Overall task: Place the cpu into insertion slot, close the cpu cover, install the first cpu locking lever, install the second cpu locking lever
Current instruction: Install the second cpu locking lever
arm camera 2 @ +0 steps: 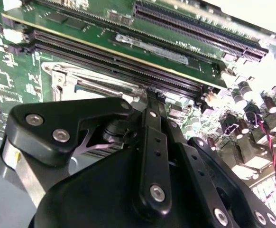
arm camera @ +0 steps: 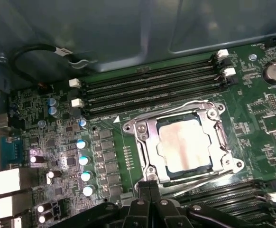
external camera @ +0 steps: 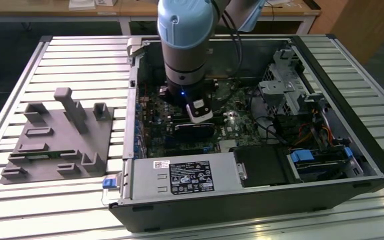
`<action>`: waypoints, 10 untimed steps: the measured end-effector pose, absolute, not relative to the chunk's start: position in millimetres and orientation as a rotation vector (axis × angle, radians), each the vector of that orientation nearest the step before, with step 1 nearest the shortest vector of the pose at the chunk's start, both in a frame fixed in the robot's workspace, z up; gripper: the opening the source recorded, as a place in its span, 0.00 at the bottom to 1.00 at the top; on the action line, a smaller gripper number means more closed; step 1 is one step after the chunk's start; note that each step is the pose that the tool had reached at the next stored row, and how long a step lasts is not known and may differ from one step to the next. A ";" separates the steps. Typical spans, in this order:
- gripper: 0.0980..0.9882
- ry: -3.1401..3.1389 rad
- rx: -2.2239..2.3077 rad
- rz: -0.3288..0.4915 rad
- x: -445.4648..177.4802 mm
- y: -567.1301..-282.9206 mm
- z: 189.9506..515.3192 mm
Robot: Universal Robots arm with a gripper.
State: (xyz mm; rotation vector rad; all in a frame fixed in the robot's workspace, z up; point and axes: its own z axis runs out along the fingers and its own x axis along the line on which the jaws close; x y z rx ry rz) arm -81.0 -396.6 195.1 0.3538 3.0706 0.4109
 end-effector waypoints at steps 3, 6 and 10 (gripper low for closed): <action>0.01 3.070 0.354 0.424 -82.7 -396.4 193.1; 0.01 3.070 0.354 0.423 -82.8 -396.6 193.2; 0.01 3.070 0.354 0.423 -82.9 -396.6 197.8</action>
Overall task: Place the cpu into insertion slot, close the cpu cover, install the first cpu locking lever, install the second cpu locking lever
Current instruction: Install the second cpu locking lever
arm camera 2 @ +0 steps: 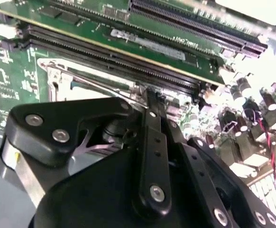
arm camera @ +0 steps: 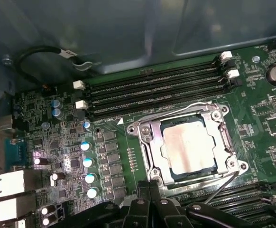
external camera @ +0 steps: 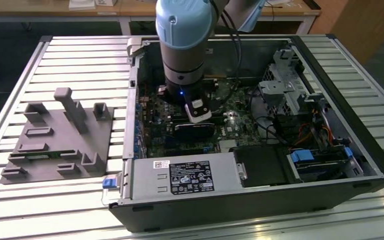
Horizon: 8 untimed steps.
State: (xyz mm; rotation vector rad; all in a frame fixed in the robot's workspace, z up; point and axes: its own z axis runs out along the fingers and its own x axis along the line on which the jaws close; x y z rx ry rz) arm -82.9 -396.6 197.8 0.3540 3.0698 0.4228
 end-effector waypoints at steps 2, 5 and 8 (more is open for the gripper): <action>0.01 3.070 0.354 0.423 -82.8 -396.6 203.3; 0.01 3.070 0.354 0.422 -82.7 -396.6 212.7; 0.01 3.070 0.354 0.423 -82.7 -396.6 222.1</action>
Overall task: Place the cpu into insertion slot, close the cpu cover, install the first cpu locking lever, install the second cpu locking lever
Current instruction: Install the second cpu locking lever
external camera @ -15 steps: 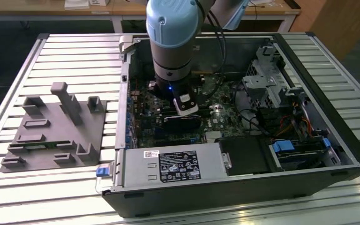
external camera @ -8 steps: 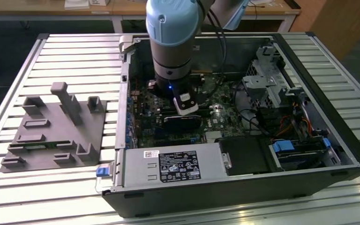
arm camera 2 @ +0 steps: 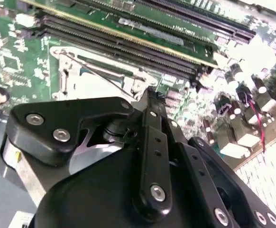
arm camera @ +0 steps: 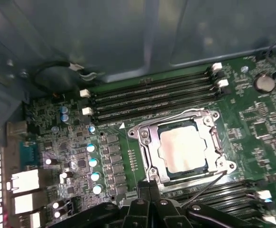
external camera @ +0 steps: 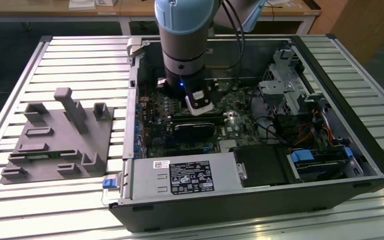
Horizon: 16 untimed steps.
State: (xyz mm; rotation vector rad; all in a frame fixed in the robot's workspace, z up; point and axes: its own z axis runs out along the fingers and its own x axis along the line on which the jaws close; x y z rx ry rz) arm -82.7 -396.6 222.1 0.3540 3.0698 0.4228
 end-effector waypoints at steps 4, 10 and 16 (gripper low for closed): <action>0.01 3.070 0.354 0.423 -82.7 -396.6 234.2; 0.01 3.072 0.353 0.392 -82.1 -396.5 248.6; 0.01 3.074 0.353 0.340 -72.7 -396.6 251.8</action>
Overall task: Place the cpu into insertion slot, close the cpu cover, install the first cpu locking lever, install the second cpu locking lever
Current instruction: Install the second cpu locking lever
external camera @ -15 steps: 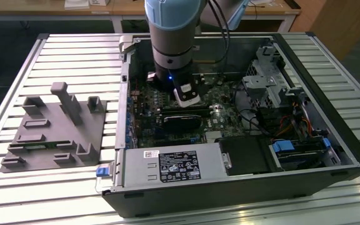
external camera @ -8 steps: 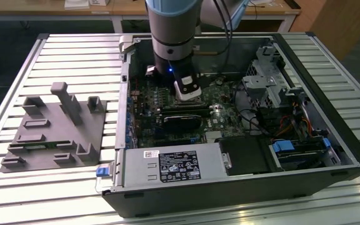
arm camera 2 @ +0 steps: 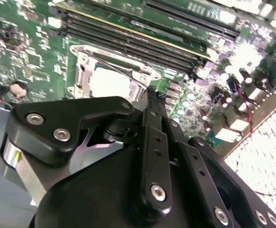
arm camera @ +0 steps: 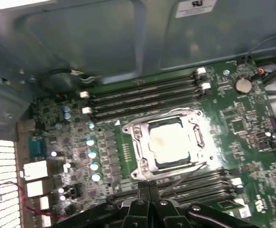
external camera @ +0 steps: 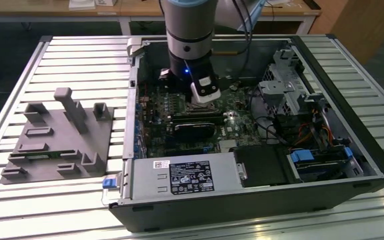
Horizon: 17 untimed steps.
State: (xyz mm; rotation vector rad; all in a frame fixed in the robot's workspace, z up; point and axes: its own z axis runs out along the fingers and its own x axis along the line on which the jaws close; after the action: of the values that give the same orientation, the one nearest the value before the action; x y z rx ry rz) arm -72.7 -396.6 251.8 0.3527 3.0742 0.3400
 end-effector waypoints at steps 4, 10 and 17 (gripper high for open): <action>0.01 3.075 0.353 0.331 -60.3 -396.6 251.7; 0.01 3.075 0.353 0.329 -52.1 -396.9 245.7; 0.01 3.078 0.354 0.336 -52.4 -397.4 234.0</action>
State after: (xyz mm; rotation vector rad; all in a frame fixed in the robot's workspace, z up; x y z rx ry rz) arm -52.4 -397.4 234.0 0.3535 3.0776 0.3356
